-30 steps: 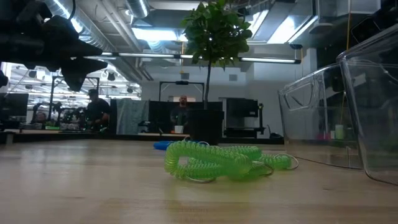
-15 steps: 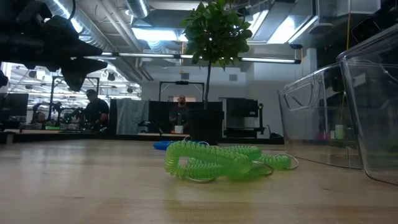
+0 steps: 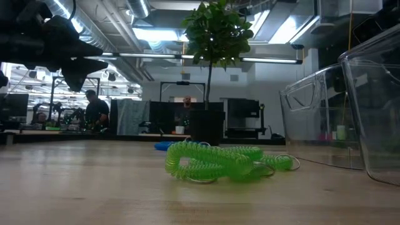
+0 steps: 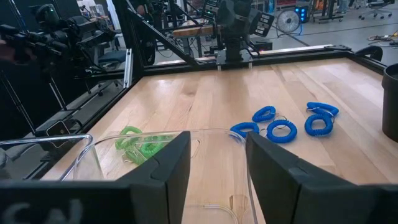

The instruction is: Sort spring keychains

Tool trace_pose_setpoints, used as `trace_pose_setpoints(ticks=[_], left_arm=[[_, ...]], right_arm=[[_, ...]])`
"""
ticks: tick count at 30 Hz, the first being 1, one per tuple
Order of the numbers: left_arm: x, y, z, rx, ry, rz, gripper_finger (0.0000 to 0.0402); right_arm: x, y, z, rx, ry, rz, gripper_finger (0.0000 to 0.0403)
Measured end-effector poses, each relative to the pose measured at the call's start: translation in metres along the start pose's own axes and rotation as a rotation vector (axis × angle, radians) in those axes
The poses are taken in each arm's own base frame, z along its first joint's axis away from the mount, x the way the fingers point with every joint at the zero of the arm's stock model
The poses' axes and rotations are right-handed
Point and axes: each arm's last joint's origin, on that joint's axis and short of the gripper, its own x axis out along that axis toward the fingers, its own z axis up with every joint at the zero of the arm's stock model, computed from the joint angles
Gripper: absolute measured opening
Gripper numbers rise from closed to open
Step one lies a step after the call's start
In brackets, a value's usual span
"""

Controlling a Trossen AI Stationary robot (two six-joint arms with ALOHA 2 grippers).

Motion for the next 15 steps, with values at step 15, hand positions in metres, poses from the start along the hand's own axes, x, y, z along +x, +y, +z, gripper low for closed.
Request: trace_pose_setpoints(ticks=[15], left_arm=[[-0.0005, 0.0063, 0.0053, 0.206, -0.083, 0.172, 0.0155]], right_arm=[[0.0, 0.0, -0.0001, 0.0, 0.0, 0.0, 0.0154]])
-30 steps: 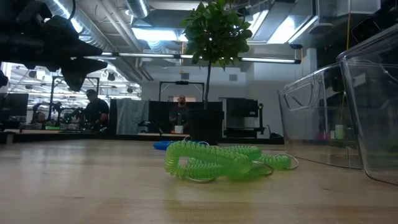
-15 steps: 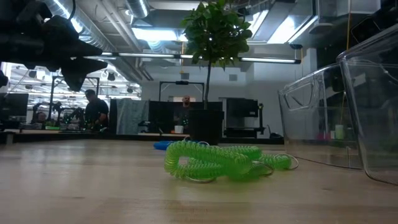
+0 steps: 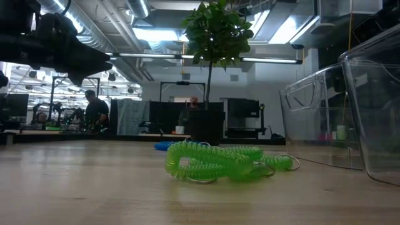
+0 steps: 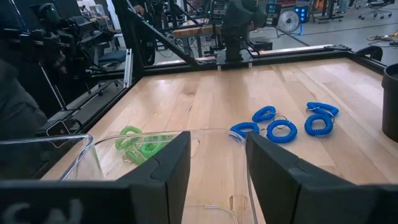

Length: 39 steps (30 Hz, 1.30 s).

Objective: Sort spring keychains
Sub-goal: Put the blue spring keychain in the top transparent bin

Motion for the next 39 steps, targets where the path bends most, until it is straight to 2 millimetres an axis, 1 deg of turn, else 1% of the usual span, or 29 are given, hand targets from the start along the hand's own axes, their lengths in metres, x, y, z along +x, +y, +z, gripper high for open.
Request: trace_pose_setpoints(ticks=[3, 8, 12, 15, 18, 20, 23, 26, 29, 35, 39], left_arm=[[0.0, 0.0, 0.0, -0.052, -0.002, -0.005, 0.0155], [0.0, -0.004, 0.007, -0.34, -0.048, -0.098, 0.0155], [-0.001, -0.005, 0.011, -0.521, -0.064, -0.149, 0.0155], [-0.001, -0.005, 0.011, -0.597, -0.057, -0.152, 0.0155], [-0.001, -0.006, 0.011, -0.633, -0.047, -0.162, 0.0155], [-0.001, -0.005, 0.011, -0.606, -0.056, -0.15, 0.0155], [-0.001, -0.006, 0.013, -0.514, -0.064, -0.156, 0.0155], [-0.002, -0.01, 0.026, -0.401, -0.068, -0.184, 0.0155], [0.001, -0.013, 0.039, -0.284, -0.019, -0.144, 0.0155], [0.016, -0.02, 0.065, -0.062, 0.109, -0.044, 0.0155], [0.032, -0.023, 0.079, 0.005, 0.15, 0.038, 0.0155]], right_arm=[[0.0, 0.0, 0.0, 0.0, 0.0, 0.0, 0.0154], [0.0, 0.0, 0.0, 0.0, 0.0, 0.0, 0.0154], [0.0, 0.0, 0.0, 0.0, 0.0, 0.0, 0.0154], [0.0, 0.0, 0.0, 0.0, 0.0, 0.0, 0.0154], [0.0, 0.0, 0.0, 0.0, 0.0, 0.0, 0.0154], [0.0, 0.0, 0.0, 0.0, 0.0, 0.0, 0.0154], [0.0, 0.0, 0.0, 0.0, 0.0, 0.0, 0.0154], [0.0, 0.0, 0.0, 0.0, 0.0, 0.0, 0.0154], [0.0, 0.0, 0.0, 0.0, 0.0, 0.0, 0.0154], [0.0, 0.0, 0.0, 0.0, 0.0, 0.0, 0.0154], [0.0, 0.0, 0.0, 0.0, 0.0, 0.0, 0.0154]])
